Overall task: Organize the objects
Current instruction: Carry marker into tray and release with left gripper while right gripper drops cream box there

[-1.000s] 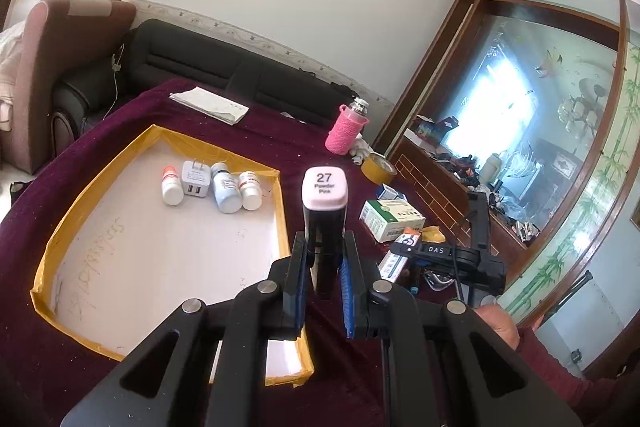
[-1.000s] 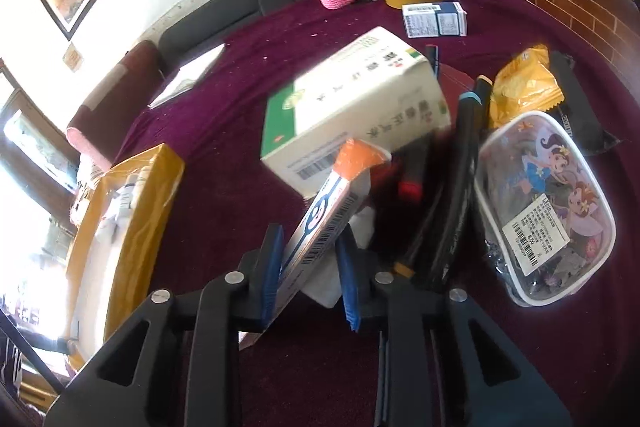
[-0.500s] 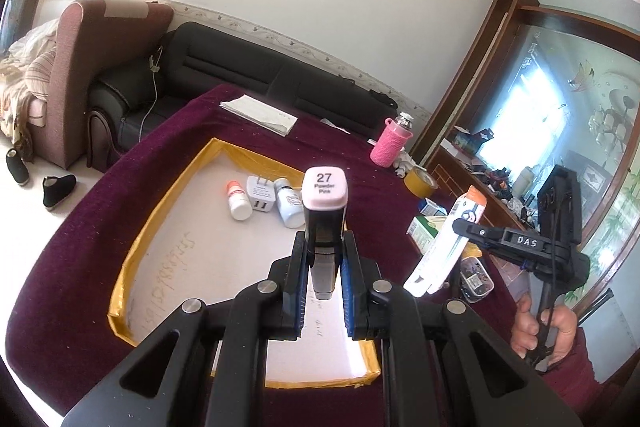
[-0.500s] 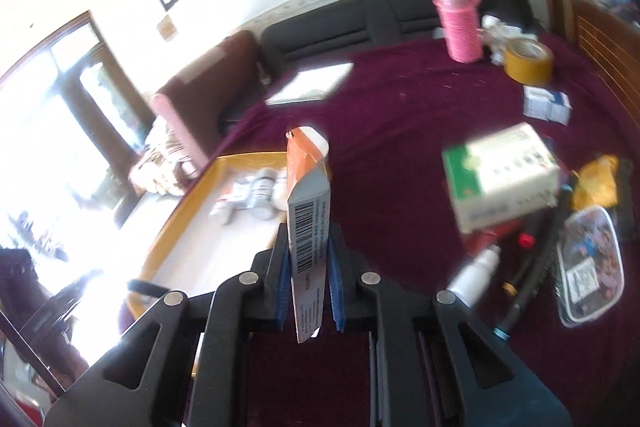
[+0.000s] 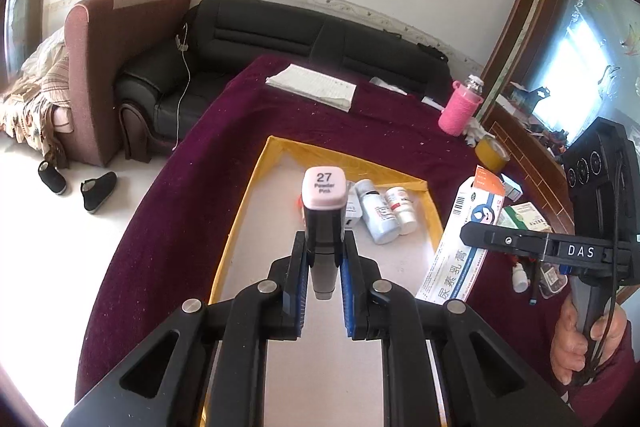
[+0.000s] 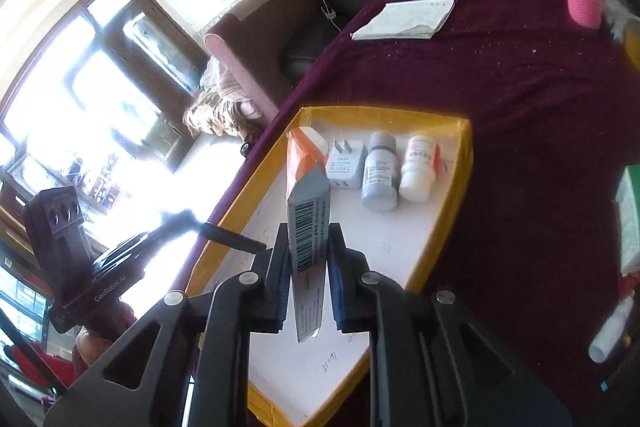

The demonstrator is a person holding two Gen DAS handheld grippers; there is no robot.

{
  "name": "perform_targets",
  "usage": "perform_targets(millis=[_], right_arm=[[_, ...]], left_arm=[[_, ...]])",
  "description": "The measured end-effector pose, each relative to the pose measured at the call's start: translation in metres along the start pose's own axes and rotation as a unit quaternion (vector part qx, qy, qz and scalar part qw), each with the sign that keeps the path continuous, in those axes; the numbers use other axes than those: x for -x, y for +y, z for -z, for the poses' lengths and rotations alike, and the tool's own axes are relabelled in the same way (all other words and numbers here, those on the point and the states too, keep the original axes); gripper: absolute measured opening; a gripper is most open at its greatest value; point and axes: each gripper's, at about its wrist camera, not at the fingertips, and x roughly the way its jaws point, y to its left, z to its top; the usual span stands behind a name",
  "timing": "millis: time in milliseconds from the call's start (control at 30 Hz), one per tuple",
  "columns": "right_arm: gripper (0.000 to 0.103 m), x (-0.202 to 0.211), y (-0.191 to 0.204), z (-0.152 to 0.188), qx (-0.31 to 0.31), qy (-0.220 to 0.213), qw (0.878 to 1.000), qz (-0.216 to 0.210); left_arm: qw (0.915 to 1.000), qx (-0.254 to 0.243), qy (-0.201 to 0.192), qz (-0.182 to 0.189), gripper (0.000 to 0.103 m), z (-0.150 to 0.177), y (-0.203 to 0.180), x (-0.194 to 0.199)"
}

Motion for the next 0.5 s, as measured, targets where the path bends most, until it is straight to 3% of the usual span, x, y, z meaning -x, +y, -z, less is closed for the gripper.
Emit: perform_targets(millis=[300,500], right_arm=[[0.014,-0.074,0.004,-0.04,-0.023,0.043,0.999,-0.008],[0.014,-0.106,0.013,-0.055,-0.011,0.062,0.998,0.015]], left_arm=[[0.9983,0.021,0.053,-0.014,0.013,-0.029,0.023,-0.054],[0.9955,0.021,0.089,-0.023,0.013,-0.049,0.025,-0.086]])
